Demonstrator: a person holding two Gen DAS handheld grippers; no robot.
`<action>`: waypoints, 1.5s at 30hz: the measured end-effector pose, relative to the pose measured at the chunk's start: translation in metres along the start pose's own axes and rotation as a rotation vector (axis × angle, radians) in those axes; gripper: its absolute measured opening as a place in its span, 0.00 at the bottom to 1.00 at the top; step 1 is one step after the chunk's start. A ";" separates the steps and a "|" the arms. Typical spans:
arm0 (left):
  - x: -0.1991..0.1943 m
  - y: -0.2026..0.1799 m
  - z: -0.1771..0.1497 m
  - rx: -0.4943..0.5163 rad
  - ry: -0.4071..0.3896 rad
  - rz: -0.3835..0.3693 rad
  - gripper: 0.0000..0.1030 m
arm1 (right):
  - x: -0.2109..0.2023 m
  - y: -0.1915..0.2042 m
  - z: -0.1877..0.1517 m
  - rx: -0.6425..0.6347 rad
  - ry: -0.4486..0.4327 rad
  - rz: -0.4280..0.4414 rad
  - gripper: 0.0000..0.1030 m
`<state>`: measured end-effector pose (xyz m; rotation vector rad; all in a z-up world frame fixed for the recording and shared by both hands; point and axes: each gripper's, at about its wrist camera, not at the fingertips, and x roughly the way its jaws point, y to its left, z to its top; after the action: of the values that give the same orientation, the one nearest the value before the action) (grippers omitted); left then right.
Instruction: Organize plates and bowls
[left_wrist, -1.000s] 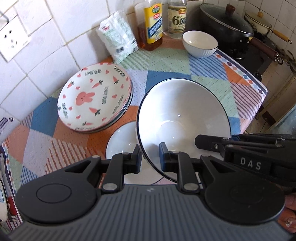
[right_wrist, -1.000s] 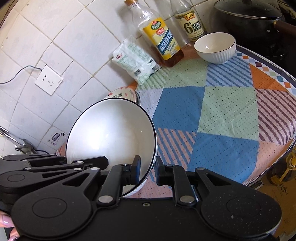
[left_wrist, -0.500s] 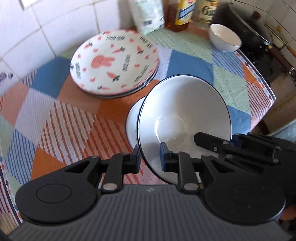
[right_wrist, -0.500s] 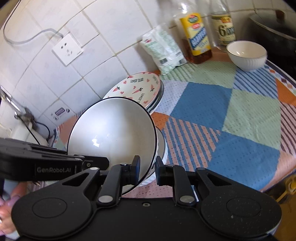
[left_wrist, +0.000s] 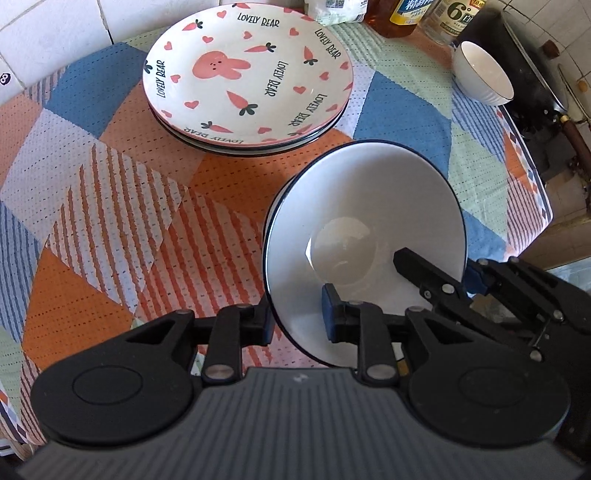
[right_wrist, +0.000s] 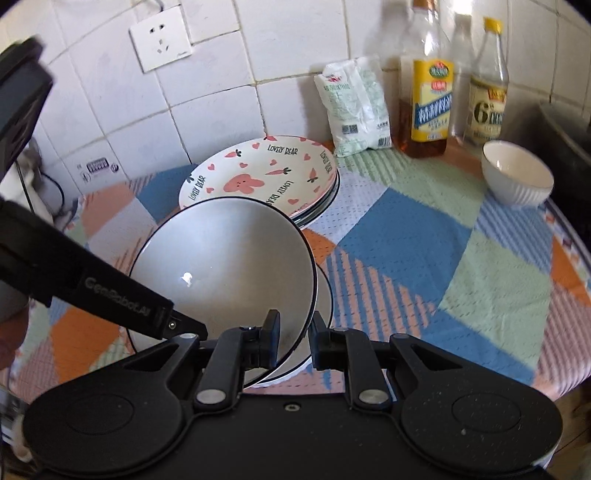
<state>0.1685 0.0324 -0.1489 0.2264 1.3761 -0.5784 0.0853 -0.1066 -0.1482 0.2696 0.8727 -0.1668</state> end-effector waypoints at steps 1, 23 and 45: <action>0.001 0.000 0.000 -0.002 0.008 -0.003 0.22 | 0.000 0.003 0.000 -0.026 -0.001 -0.015 0.20; -0.026 0.005 -0.005 -0.013 0.001 -0.066 0.23 | -0.004 0.011 0.005 -0.085 -0.006 -0.088 0.40; -0.068 -0.085 0.027 0.264 -0.209 -0.080 0.25 | -0.079 -0.086 0.015 -0.075 -0.271 -0.073 0.64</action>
<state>0.1428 -0.0345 -0.0631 0.3156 1.1092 -0.8280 0.0243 -0.1898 -0.0922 0.1405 0.6183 -0.2323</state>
